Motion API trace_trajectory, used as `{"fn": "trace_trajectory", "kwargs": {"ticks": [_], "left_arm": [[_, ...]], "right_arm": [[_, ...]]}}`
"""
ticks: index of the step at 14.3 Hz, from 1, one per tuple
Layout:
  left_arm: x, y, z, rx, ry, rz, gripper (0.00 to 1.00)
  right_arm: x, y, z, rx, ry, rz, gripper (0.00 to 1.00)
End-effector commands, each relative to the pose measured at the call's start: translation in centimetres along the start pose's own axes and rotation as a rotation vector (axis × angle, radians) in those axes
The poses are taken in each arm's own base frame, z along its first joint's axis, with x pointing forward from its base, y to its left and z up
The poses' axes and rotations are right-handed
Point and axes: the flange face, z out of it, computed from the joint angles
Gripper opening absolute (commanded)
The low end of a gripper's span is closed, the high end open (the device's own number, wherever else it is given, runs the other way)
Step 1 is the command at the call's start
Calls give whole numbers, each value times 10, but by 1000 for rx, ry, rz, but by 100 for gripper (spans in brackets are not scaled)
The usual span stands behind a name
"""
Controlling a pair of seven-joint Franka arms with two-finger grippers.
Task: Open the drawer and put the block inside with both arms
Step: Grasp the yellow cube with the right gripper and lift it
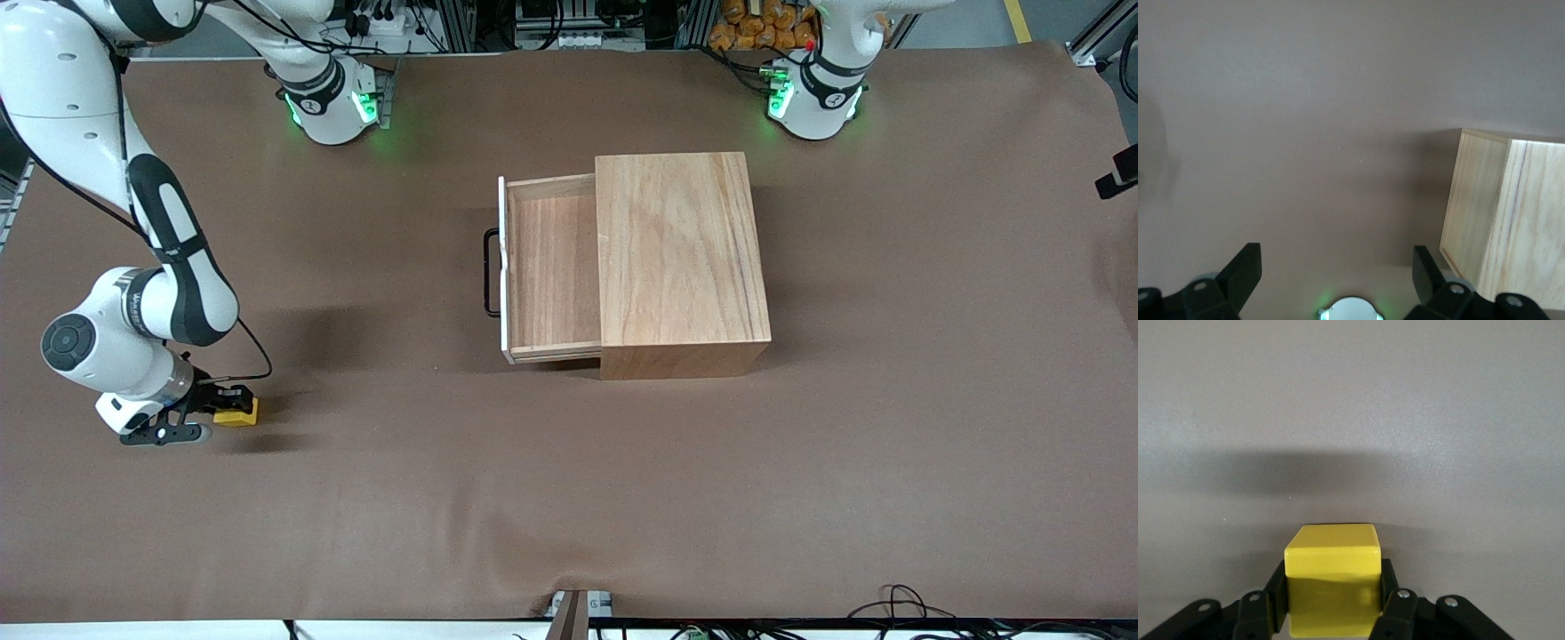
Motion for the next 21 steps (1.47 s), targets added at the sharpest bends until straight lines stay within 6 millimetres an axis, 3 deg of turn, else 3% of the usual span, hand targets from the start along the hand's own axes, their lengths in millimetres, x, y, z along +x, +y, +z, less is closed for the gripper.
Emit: {"fn": "trace_trajectory", "kwargs": {"ticks": [1,3,5,7,8,10,12,14,16,18,21], "left_arm": [[-42,-10,19,-21,24,16,100],[-42,-10,19,-21,20,15,100],[-42,-12,24,-17,10,0,100],[-41,3,27,28,-9,-29,100],[-41,13,27,42,-8,-44,100],[-41,18,29,44,-11,-48,100],[-44,25,25,45,-5,-40,100],[-45,48,24,52,0,-47,100],[-44,60,25,55,1,-49,100],[-44,63,28,49,-6,-43,100],[-48,67,16,22,17,-38,100]], "right_arm": [[8,2,-22,-8,37,-20,25],[10,-7,-55,-1,17,-69,25],[12,-32,-99,17,11,-118,26],[9,-60,-134,40,-26,-155,26],[8,-78,-155,51,-38,-183,26],[5,-135,-205,79,-49,-248,27],[8,-171,-243,131,-68,-251,27],[9,-195,-253,210,-75,-257,27],[5,-232,-254,236,-74,-300,28],[-2,-278,-255,227,-89,-286,29],[-16,-349,-259,216,-93,-128,33]]}}
